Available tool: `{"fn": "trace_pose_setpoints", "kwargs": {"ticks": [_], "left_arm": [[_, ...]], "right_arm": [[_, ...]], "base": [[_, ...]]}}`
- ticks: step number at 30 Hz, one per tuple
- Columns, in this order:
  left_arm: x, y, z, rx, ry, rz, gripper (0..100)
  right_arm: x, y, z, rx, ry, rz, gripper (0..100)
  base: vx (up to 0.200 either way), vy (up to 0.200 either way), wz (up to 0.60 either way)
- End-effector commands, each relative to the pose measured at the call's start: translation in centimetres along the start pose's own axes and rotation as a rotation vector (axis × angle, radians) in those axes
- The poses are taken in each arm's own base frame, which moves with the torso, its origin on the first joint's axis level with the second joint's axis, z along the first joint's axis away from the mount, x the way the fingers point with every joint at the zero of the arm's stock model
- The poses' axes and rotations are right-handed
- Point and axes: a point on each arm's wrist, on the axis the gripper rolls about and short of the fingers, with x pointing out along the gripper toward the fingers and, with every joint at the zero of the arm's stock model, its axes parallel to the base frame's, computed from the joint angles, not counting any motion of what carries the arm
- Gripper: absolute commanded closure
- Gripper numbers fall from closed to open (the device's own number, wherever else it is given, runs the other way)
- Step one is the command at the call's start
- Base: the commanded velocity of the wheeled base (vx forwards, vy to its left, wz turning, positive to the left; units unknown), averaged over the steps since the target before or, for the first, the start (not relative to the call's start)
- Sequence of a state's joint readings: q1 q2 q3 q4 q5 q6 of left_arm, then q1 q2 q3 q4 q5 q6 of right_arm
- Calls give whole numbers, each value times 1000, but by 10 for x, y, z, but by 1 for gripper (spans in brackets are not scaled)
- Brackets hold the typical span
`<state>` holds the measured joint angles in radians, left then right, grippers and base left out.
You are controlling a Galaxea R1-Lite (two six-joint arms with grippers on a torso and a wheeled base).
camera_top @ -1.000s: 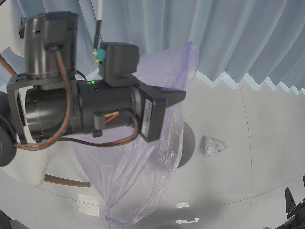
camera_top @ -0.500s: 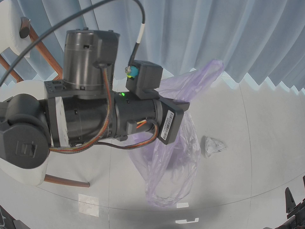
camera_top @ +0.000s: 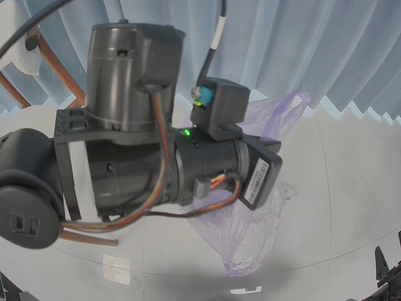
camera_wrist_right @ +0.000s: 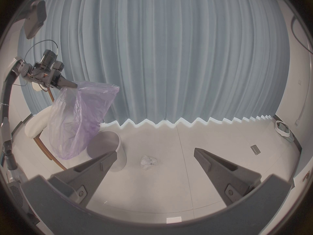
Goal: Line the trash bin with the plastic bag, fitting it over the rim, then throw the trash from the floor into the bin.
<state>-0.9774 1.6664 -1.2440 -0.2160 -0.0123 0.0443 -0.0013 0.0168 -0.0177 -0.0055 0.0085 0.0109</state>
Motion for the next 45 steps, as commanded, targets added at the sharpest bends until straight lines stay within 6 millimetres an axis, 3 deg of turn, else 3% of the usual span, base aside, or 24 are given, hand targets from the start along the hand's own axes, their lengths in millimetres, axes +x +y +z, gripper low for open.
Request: {"fn": "trace_pose_setpoints", "kwargs": {"ticks": [1, 10, 18, 21, 28, 38, 41, 45], "left_arm": [[-6, -35, -6, -28, 21, -63, 100], [-4, -42, -27, -57, 92, -46, 100], [7, -12, -27, -84, 77, 0, 100], [14, -16, -23, -92, 30, -15, 100], [36, -50, -33, -112, 34, -98, 100], [39, -54, -45, -105, 72, -110, 100], [40, -45, -45, -105, 75, -89, 100], [41, 2, -51, -45, 87, 32, 100]], "right_arm": [[0, 0, -5, 0, 0, 0, 0], [0, 0, -5, 0, 0, 2, 0], [0, 0, -5, 0, 0, 0, 0], [0, 0, -5, 0, 0, 2, 0], [0, 0, -5, 0, 0, 0, 0], [0, 0, -5, 1, 2, -1, 0], [0, 0, -5, 1, 0, -1, 0], [0, 0, -5, 1, 2, -1, 0]], "base": [[0, 0, 0], [0, 0, 0], [0, 0, 0], [0, 0, 0], [0, 0, 0], [0, 0, 0], [0, 0, 0], [0, 0, 0]]}}
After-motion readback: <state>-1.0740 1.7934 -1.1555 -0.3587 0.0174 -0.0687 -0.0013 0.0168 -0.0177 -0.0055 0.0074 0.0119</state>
